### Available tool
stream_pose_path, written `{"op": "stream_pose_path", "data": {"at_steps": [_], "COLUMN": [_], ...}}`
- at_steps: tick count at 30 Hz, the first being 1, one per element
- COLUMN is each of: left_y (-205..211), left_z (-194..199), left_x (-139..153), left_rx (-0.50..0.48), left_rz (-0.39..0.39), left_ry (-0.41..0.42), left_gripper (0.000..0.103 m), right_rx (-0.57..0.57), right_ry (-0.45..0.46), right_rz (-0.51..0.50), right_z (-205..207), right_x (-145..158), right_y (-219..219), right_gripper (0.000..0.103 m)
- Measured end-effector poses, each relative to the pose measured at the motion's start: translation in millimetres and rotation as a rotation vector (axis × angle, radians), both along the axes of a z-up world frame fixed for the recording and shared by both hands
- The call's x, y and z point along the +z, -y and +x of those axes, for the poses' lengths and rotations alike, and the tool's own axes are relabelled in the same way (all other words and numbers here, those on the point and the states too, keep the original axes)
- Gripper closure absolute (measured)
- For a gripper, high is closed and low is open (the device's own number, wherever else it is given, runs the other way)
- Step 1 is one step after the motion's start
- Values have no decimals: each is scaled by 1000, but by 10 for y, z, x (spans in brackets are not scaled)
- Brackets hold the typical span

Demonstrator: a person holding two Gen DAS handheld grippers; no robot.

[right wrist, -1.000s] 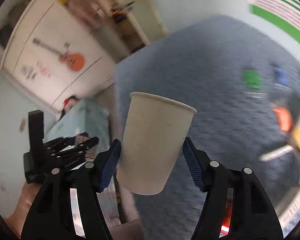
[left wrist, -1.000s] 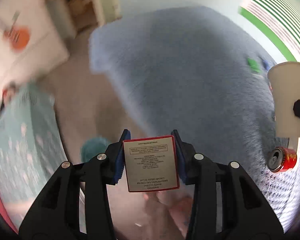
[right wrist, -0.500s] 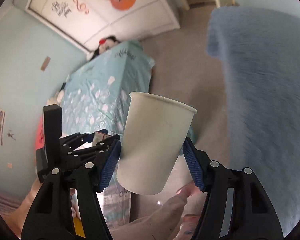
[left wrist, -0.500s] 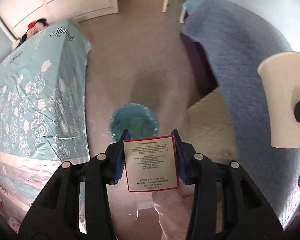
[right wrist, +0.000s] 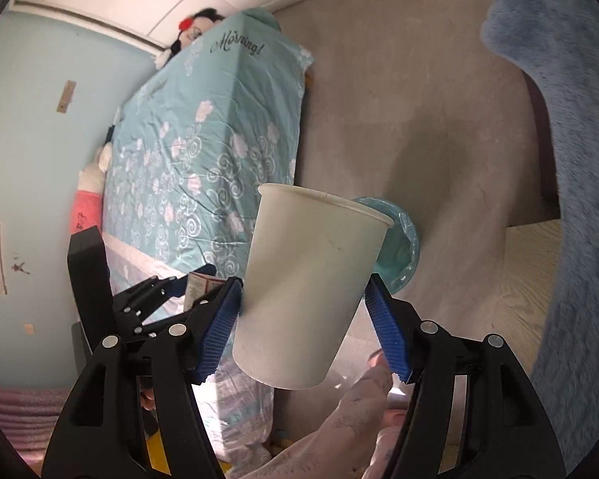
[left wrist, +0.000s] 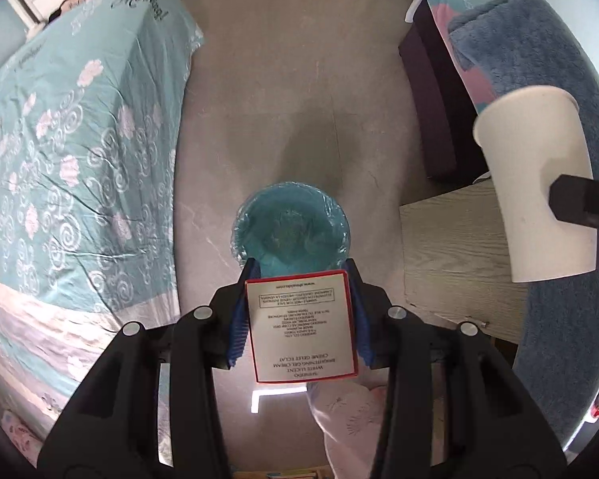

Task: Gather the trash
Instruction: 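Open the left tool over the wastebasket while the right tool drops the cup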

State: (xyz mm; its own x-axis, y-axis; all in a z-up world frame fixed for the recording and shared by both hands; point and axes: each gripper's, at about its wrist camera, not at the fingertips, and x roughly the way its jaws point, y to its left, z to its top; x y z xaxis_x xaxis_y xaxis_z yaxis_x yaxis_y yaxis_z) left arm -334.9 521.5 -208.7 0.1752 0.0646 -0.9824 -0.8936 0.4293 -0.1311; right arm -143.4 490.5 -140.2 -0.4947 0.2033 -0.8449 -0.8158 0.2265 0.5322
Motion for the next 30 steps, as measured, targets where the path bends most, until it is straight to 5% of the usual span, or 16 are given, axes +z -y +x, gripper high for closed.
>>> {"op": "stream_pose_path", "data": {"at_steps": [13,16,17,30], "left_y": [-93,-91,-82,48], "left_z": [-48,-58,-65,-95], "left_x": [-355,-401,-398,-259], "left_rx": [59,67,69,45], "left_rz": [-73,-67,-53,-20], "left_ry": [33,-19,-34,-31], "left_gripper": [62,33,30,28], "right_rx": [0,-1,-3,-35], "right_ry": [-34,-48,-51,-30], "right_rz": [-84,-103,-99,-60], "right_z": [-78,-91,-88,46], "right_x": [-398,-436,-429,-264], "right_y": [-316,-333,-331,-166], "right_gripper": [35,25,23,22]}}
